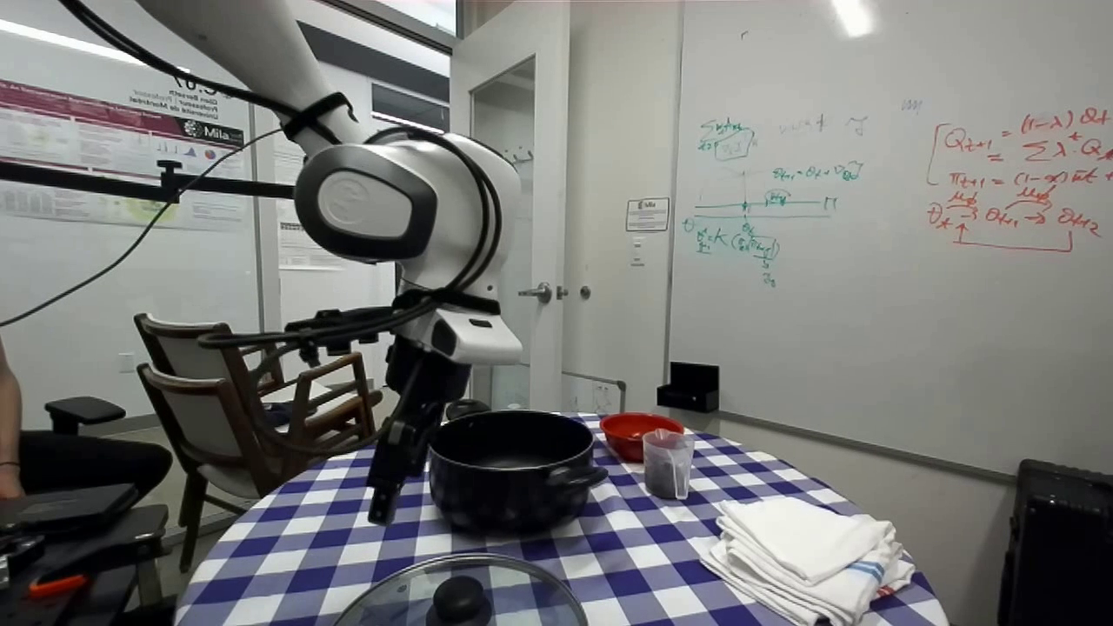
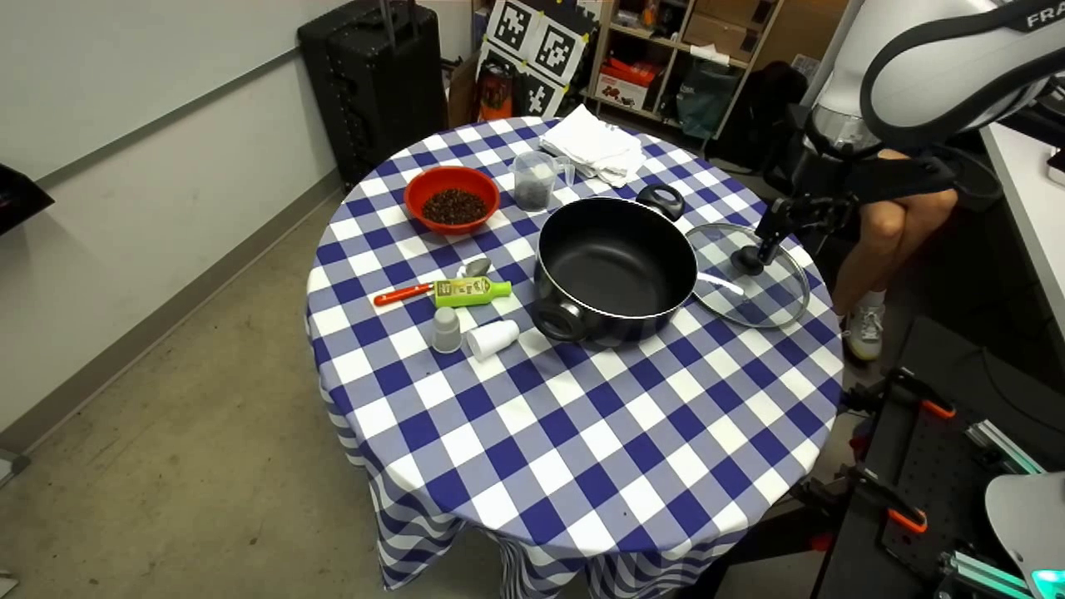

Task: Put the glass lid on the pot

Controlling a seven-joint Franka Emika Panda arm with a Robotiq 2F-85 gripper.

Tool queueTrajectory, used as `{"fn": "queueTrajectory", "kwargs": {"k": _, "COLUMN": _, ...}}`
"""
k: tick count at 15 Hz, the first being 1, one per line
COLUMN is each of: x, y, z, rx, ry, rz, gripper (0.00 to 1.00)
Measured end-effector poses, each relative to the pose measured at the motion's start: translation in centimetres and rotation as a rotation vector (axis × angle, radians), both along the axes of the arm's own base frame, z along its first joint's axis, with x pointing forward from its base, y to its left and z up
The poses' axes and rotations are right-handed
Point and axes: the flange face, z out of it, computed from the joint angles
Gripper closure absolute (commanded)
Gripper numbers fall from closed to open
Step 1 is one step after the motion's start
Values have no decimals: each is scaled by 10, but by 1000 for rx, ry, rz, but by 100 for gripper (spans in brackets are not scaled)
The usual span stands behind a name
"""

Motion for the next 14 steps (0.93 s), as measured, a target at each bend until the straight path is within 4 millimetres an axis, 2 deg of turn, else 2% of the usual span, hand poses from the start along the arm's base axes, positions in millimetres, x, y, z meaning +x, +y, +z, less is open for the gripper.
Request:
{"fn": "queueTrajectory", "kwargs": {"k": 3, "x": 5, "y": -20, "z": -20, "rx": 12, "ry": 17, "rz": -32, "gripper": 0}}
{"fn": "queueTrajectory", "kwargs": {"k": 8, "x": 16, "y": -52, "z": -39, "rx": 19, "ry": 23, "rz": -72, "gripper": 0}}
{"fn": "queueTrajectory", "kwargs": {"k": 14, "x": 32, "y": -66, "z": -55, "rx": 35, "ry": 17, "rz": -82, "gripper": 0}}
